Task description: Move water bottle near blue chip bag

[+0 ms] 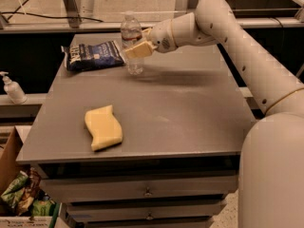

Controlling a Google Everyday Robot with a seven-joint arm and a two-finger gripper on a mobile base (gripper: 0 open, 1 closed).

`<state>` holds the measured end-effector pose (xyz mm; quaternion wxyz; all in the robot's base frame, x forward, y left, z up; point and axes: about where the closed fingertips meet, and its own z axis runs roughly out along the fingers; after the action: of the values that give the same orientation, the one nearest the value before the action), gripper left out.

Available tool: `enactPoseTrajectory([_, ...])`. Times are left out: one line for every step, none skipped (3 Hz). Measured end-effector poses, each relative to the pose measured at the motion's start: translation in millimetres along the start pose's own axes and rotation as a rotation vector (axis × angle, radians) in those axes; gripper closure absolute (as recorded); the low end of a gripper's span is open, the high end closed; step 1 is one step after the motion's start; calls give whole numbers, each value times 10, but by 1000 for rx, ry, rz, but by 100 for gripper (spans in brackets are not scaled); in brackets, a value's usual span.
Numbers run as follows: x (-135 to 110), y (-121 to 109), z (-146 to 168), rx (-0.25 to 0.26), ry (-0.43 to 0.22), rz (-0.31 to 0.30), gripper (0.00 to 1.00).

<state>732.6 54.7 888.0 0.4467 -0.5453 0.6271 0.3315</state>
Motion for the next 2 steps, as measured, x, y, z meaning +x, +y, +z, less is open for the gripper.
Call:
enactPoseTrajectory([125,28,-263,11,41,2,3])
enactPoseTrajectory([204,60,-419,14,72,5,0])
